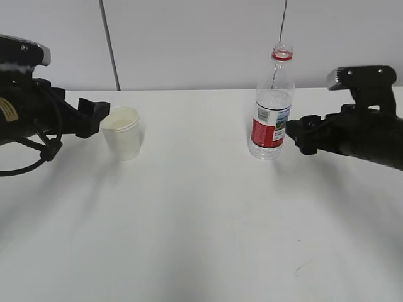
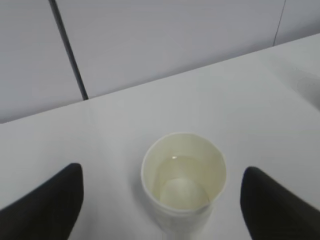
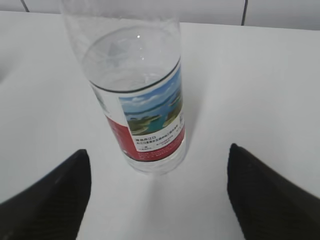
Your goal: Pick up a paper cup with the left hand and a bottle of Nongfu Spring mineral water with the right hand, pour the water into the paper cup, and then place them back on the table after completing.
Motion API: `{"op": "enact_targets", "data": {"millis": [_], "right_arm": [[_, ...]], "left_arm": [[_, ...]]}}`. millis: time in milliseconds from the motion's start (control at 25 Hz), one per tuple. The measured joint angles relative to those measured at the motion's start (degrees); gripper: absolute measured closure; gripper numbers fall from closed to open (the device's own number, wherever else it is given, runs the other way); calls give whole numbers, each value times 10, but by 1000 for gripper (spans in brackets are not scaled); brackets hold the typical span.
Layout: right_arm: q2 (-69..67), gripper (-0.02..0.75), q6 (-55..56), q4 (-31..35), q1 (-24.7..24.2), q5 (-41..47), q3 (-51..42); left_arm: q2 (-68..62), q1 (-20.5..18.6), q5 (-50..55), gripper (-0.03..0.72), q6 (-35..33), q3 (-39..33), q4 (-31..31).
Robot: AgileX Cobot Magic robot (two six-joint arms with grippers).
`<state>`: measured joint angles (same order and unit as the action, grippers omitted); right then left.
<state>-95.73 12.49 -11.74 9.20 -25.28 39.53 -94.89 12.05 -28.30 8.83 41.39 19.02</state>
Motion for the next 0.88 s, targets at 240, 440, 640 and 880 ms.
{"op": "enact_targets", "data": {"millis": [240,440,640,880], "right_arm": [[113,156,0,0,0,161,-1],[192,163,6,32,0,327,-1],[260,165,7,72,0,506,29],[291,167,9,130,0,768,105]], "left_arm": [[46,0,179,116,2,1,-40],[69,0,393,142,2,22,-79],[100,0,580,143,2,51,-128],[118,0,820,147,2,106,-172]]}}
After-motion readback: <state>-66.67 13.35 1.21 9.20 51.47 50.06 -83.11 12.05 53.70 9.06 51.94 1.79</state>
